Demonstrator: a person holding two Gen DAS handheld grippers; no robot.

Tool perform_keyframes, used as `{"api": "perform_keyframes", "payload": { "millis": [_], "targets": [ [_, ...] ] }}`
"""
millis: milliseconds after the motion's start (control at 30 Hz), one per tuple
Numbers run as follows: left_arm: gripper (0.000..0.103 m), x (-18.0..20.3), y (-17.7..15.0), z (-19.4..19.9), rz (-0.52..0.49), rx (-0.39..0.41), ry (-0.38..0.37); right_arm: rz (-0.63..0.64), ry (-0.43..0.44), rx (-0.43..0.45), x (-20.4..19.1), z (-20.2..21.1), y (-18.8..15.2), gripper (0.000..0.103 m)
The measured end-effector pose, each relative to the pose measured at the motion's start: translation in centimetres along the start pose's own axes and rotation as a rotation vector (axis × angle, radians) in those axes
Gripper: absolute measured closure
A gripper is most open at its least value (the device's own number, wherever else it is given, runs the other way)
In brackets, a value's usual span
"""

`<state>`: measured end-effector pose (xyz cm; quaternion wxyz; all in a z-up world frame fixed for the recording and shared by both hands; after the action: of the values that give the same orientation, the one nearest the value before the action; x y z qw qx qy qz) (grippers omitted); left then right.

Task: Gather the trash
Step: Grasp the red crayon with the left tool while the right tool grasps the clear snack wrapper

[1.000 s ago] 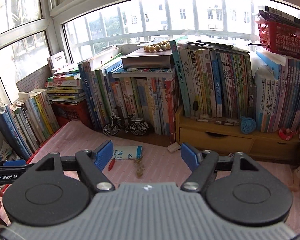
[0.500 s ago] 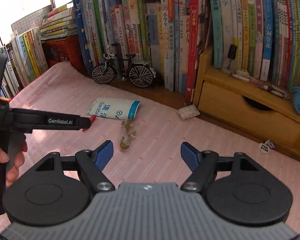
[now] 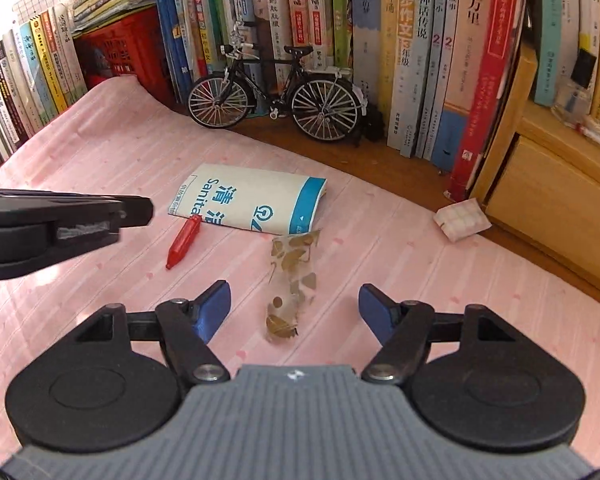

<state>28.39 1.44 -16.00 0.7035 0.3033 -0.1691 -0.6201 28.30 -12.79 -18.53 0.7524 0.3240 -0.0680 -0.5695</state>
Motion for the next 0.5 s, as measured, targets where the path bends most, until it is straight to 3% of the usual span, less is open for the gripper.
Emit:
{"api": "perform_keyframes", "payload": {
  "millis": [67,100,133,333,400,500],
  "targets": [
    [0.103,-0.8,0.0,0.5,0.006,-0.003,-0.004,-0.009,-0.014,0.019,0.0,-0.4,0.0,0.057],
    [0.103,-1.0,0.0,0.6,0.01,-0.007,-0.013,-0.005,-0.021,0.02,-0.1,-0.5,0.0,0.062],
    [0.103,-1.1,-0.1,0.7,0.01,-0.011,-0.028,-0.006,-0.023,0.024,-0.1,-0.4,-0.1,0.075],
    [0.089,0.0,-0.7,-0.1,0.008,-0.032,-0.08,-0.062,-0.006,0.063,0.5,1.3,-0.8,0.084],
    [0.079,0.9,-0.9,-0.8,0.003,-0.04,-0.085,-0.087,-0.011,0.088,0.9,2.6,-1.2,0.084],
    [0.077,2.4,-1.0,-1.6,-0.002,-0.043,-0.097,-0.132,-0.015,0.111,1.6,4.2,-1.9,0.084]
  ]
}}
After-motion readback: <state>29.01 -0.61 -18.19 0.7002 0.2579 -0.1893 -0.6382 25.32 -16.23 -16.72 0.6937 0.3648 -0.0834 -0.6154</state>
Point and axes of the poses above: each gripper's, at about its wrist camera, not at the fingertips, and z roughly against the way its jaws point, x to its right, y to its top, the point moved 1 cm from there along -z, roughly the way its jaws point, and after that the axes turned 13 degrees about y, right-handed, at the moved point
